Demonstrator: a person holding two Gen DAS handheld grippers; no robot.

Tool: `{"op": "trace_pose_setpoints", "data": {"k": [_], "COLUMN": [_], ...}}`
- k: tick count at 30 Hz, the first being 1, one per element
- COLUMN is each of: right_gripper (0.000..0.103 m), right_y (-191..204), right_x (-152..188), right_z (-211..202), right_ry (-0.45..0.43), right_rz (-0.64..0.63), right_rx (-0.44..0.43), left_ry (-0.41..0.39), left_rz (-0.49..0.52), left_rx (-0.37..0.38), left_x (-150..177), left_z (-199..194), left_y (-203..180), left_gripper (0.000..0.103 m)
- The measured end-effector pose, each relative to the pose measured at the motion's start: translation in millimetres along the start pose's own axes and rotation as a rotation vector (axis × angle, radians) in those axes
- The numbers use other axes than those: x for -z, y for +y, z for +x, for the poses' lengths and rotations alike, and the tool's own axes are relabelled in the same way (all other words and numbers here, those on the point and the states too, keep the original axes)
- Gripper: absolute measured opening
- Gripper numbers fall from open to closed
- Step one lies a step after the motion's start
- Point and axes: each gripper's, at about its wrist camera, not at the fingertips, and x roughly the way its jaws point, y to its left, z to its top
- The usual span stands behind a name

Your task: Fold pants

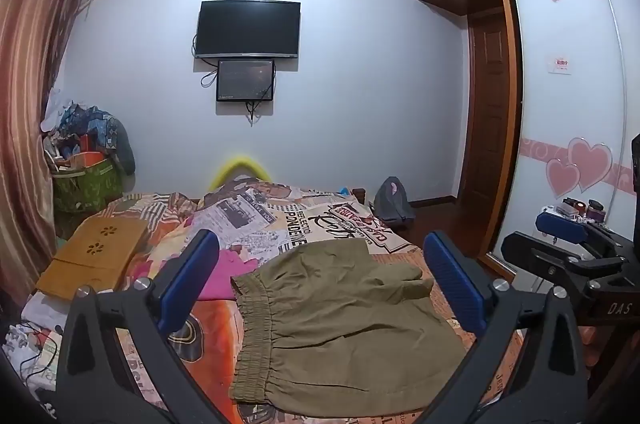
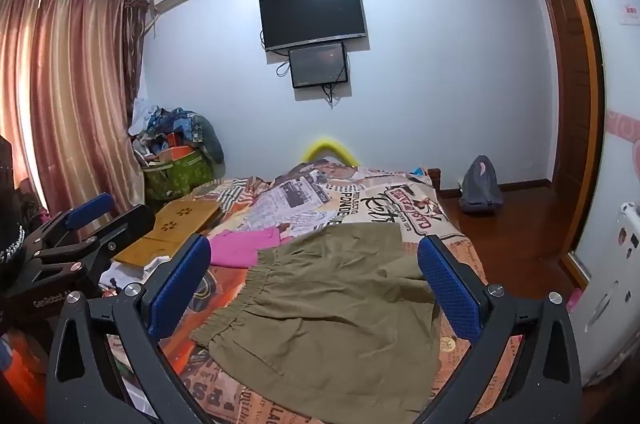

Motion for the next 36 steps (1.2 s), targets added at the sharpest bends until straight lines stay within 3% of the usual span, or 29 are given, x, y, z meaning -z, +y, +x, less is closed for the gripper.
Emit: {"op": "trace_pose_setpoints", "data": {"k": [36], "right_gripper": [0.103], "right_y": [3.8], "right_x": [4.8], "right_z": [-1.0], "right_ry": [0.003], "right_rz": [-0.006], "right_rx": [-0.004], "left_ry": [-0.016], "left_rz": [0.008], "left_rx": [-0.005], "left_x": [3.4], "left_z": [-4.7], "left_y": [0.4], "left_gripper": [0.103]}}
